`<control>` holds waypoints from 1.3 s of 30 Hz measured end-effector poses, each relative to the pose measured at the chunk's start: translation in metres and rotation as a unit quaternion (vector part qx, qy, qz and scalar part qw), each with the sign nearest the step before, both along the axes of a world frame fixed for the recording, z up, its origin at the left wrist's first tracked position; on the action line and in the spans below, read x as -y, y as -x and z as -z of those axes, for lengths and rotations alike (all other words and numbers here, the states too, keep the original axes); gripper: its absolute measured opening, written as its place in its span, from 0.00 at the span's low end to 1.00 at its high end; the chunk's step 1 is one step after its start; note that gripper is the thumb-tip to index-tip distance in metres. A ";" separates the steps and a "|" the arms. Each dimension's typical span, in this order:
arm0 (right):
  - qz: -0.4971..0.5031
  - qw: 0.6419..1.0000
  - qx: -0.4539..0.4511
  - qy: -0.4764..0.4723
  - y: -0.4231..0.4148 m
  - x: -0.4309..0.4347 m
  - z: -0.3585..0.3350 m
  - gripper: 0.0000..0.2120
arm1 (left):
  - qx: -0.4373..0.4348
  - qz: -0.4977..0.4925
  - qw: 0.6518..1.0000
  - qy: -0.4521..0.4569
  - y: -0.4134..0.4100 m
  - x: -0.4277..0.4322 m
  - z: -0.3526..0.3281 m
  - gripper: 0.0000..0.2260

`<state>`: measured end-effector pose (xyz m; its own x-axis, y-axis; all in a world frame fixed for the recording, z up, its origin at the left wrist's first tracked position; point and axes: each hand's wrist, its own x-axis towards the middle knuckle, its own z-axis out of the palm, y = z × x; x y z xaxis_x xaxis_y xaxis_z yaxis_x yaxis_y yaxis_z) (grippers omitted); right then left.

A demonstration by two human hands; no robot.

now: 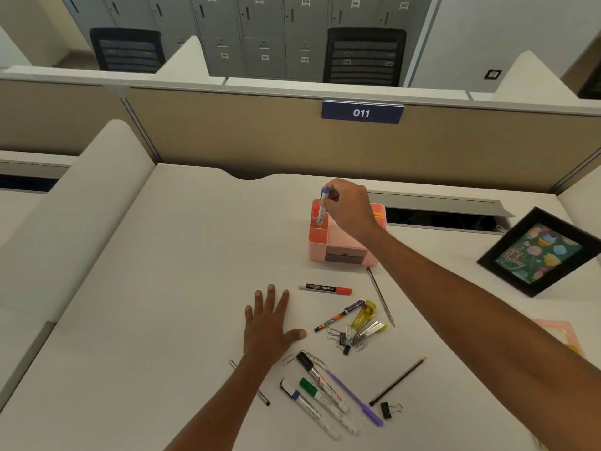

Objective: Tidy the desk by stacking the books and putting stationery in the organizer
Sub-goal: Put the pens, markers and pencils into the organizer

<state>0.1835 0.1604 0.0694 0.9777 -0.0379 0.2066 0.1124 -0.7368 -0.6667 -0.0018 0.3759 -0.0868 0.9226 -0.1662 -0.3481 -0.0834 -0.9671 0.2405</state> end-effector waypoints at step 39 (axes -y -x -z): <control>0.037 0.996 -0.077 -0.007 0.044 0.040 0.027 0.14 | 0.116 0.017 0.985 0.125 -0.029 0.062 -0.039 0.24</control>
